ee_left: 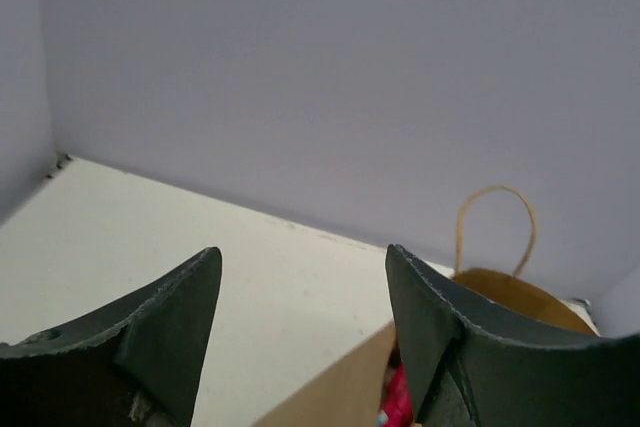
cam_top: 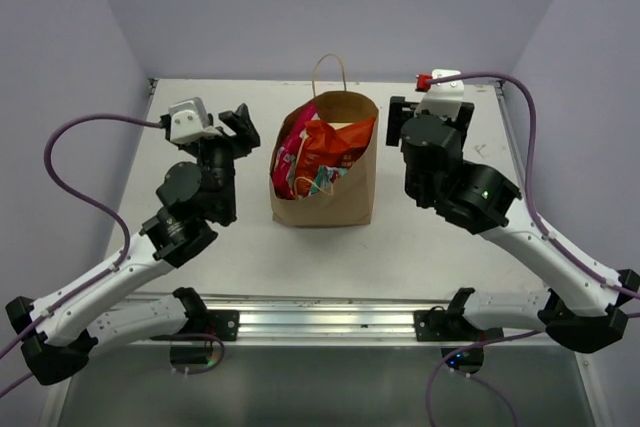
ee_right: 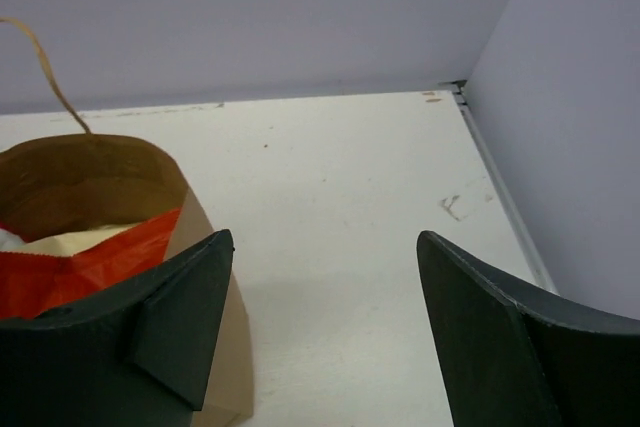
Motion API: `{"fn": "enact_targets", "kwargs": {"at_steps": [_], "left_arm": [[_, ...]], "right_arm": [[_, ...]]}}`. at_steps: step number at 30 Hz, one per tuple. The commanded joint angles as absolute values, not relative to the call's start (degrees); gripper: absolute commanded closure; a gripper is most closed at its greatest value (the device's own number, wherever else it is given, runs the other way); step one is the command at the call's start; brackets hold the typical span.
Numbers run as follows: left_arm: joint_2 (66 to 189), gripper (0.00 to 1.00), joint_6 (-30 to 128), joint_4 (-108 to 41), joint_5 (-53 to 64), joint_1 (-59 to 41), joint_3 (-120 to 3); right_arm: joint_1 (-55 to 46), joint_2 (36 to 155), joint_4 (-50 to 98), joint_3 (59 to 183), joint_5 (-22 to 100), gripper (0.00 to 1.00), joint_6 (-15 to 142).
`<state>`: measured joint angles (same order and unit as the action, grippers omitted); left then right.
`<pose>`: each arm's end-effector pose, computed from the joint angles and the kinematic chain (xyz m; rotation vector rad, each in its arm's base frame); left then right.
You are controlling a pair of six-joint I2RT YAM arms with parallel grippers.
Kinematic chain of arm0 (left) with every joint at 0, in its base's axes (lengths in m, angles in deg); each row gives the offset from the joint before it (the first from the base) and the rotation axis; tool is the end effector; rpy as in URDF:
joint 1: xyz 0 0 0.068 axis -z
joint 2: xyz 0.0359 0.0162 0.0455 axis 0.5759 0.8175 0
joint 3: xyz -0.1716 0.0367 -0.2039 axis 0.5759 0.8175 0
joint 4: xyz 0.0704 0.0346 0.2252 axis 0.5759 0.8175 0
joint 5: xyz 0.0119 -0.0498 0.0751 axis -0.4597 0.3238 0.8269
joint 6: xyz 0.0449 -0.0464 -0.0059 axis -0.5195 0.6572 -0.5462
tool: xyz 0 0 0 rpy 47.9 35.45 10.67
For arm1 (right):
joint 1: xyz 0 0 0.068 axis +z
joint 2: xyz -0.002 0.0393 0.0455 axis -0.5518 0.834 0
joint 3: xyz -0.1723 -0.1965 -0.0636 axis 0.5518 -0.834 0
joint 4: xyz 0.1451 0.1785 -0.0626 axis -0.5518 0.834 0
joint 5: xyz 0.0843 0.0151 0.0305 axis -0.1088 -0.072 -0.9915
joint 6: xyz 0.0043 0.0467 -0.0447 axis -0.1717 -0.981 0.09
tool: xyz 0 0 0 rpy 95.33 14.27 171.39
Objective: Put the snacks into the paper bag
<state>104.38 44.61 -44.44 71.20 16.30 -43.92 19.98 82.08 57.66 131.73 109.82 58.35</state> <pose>0.1413 -0.1089 0.4304 -0.3684 1.3565 -0.2293 0.1585 0.1379 0.4554 0.1298 1.6882 -0.1689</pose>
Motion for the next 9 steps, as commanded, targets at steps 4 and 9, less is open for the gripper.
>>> {"fn": "enact_targets", "kwargs": {"at_steps": [4,9], "left_arm": [[109.2,0.29,50.4,-34.1,58.3,-1.5,-51.7],[111.5,0.28,49.1,-34.3,52.3,-5.9,-52.0]], "right_arm": [[19.5,79.5,42.8,125.7,119.7,0.18,76.4],[19.5,77.7,37.2,123.3,121.4,0.17,81.9]]}}
